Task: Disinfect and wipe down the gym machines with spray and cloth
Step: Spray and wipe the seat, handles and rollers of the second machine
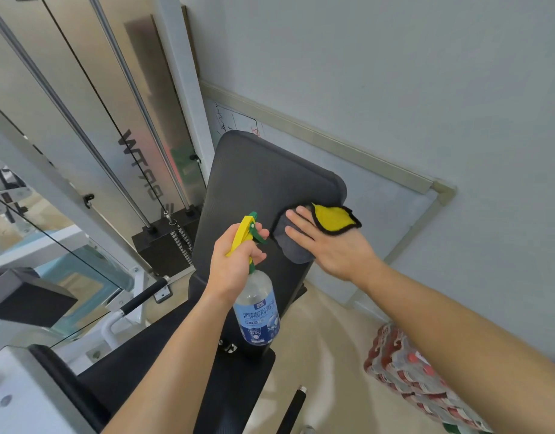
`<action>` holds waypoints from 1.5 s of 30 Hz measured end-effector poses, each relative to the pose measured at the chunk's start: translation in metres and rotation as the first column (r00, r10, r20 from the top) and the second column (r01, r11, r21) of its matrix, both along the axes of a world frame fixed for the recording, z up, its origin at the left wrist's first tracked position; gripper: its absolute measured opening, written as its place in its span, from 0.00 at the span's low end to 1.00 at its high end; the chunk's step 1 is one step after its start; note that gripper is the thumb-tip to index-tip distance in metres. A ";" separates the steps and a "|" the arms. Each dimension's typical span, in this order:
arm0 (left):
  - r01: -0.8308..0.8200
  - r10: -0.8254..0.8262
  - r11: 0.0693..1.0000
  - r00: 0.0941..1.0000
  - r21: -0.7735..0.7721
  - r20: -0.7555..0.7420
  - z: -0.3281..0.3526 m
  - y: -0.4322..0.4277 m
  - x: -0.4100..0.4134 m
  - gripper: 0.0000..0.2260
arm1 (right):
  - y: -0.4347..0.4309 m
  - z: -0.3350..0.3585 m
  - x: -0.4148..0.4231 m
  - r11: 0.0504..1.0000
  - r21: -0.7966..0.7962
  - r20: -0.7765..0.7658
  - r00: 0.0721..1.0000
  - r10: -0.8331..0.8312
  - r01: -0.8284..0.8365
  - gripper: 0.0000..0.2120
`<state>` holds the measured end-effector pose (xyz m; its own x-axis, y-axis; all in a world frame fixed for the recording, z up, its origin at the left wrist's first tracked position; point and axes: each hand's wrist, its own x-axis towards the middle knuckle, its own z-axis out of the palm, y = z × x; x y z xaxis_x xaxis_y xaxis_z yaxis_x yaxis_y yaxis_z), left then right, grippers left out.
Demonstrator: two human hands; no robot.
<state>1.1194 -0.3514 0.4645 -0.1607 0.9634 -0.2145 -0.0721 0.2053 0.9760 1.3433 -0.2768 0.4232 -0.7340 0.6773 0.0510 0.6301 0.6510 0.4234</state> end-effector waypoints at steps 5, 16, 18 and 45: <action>0.009 -0.009 1.000 1.000 0.003 0.027 0.005 -0.001 0.001 0.19 | 0.055 0.062 -0.022 0.992 0.076 -0.051 0.994 -0.099 0.103 0.33; 0.013 -0.013 1.000 1.000 -0.014 0.000 0.000 0.005 -0.011 0.20 | -0.021 -0.038 -0.021 0.997 -0.073 -0.020 1.000 0.019 -0.020 0.32; 0.032 -0.032 0.999 0.999 -0.022 -0.012 0.002 0.006 -0.009 0.21 | -0.028 -0.037 -0.015 0.996 -0.071 0.055 0.997 0.049 -0.045 0.31; 0.197 -0.215 0.972 0.965 -0.128 -0.149 0.074 0.058 0.080 0.11 | 0.035 0.062 0.053 0.666 -0.743 -0.618 -0.456 -0.640 0.072 0.08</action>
